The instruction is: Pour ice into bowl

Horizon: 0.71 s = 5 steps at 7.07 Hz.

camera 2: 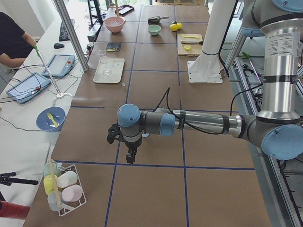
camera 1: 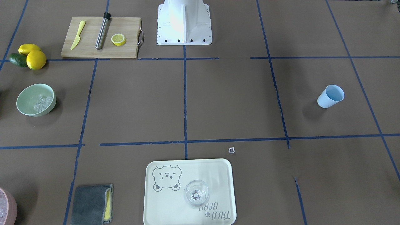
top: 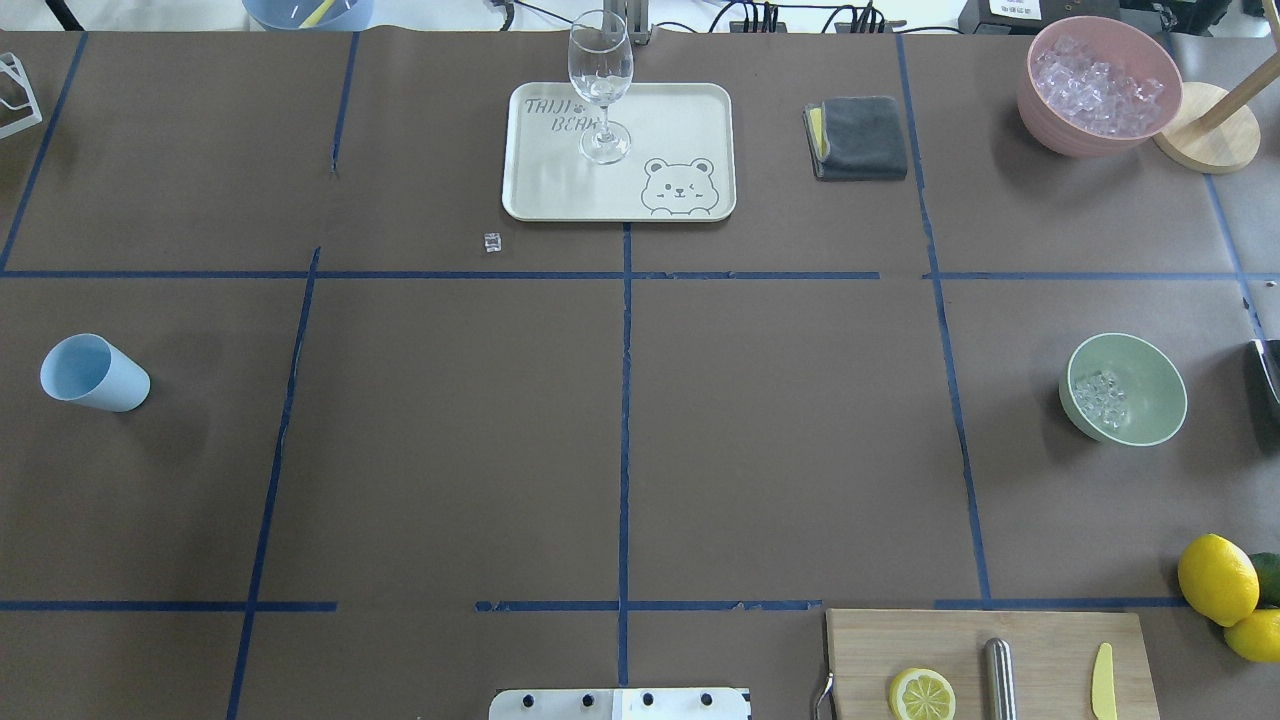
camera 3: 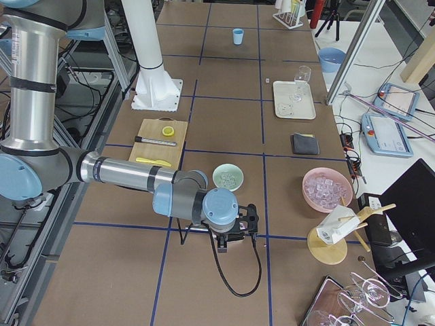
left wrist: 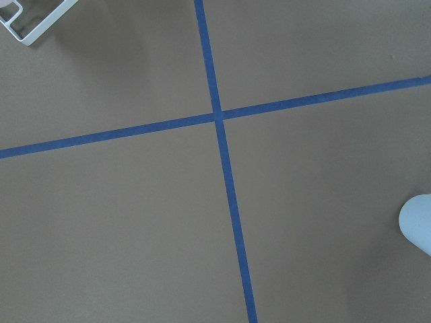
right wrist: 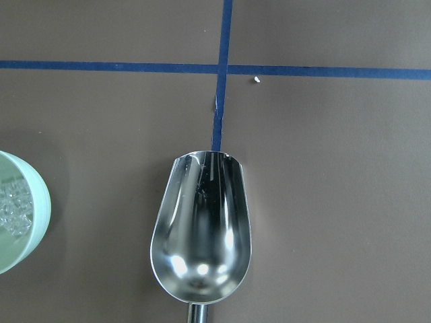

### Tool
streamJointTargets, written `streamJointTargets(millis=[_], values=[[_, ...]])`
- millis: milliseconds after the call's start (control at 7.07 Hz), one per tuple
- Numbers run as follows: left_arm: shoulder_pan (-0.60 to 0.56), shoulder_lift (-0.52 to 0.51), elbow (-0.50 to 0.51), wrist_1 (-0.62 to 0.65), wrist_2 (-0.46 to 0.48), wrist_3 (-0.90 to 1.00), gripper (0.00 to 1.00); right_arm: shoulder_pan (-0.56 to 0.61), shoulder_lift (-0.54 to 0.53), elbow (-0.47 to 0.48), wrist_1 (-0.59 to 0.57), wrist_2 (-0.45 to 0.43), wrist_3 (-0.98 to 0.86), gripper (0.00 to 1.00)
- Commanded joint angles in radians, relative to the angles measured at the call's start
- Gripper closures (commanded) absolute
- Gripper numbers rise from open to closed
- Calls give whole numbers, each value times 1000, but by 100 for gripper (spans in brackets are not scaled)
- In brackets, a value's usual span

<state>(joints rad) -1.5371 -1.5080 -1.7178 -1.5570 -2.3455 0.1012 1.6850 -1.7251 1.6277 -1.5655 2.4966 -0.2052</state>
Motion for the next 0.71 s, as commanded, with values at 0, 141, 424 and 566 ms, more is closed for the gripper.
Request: streamJointTargets(millis=[0, 141, 424, 566], values=[[0, 0, -5, 0, 0, 0, 0, 1, 7, 39, 4, -18, 97, 0], [0, 0, -5, -2, 0, 0, 0, 1, 4, 78, 2, -60, 107, 0], [0, 0, -3, -2, 0, 0, 0, -1, -1, 86, 2, -74, 109, 0], [0, 0, -3, 0, 0, 0, 0, -1, -1, 86, 2, -74, 109, 0]])
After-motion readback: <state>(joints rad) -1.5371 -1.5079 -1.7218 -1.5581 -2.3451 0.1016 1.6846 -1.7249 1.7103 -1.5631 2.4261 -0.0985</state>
